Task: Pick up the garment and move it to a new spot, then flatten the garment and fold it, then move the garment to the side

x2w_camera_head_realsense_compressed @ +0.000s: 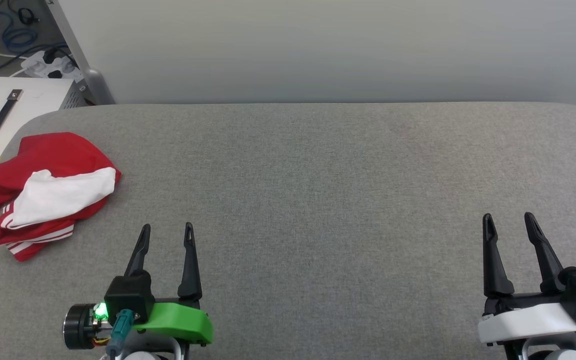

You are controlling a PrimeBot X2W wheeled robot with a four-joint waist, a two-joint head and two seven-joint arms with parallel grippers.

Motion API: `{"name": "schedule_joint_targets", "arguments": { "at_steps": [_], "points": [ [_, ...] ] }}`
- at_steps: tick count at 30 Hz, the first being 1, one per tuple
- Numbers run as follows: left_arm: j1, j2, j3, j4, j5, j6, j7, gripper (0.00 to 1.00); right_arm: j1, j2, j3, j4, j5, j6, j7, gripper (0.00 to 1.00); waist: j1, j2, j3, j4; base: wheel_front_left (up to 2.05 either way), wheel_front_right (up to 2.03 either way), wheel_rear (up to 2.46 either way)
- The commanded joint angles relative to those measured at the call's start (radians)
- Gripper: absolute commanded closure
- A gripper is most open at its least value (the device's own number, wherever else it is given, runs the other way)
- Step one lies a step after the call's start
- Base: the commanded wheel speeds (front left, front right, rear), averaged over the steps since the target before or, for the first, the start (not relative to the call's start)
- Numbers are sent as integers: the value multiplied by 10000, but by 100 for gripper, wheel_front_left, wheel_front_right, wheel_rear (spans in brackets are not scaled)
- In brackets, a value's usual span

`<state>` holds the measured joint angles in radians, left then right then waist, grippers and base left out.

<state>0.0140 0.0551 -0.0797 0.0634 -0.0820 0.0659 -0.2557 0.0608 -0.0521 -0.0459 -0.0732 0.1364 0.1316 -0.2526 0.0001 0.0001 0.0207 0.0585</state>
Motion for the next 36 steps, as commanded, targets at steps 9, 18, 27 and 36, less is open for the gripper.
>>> {"name": "schedule_joint_targets", "arguments": {
  "at_steps": [9,18,27,36],
  "points": [
    [-66,-49,49,97,-10,-32,-61,0,112,19,6,-8,-10,-9,-91,0,-1,-1,31,134,0,0,0],
    [-201,-49,256,53,-30,31,-61,0,39,19,14,-105,-56,-9,-91,0,-1,-1,211,798,0,0,0],
    [-329,-49,393,-5,-149,155,-61,0,-93,19,31,-182,-174,-9,-92,0,-1,-1,478,1799,0,0,0],
    [-378,-49,514,-48,-239,249,-61,0,-180,19,67,-213,-229,-9,-92,0,-1,-1,640,2790,0,0,0]
  ]
}}
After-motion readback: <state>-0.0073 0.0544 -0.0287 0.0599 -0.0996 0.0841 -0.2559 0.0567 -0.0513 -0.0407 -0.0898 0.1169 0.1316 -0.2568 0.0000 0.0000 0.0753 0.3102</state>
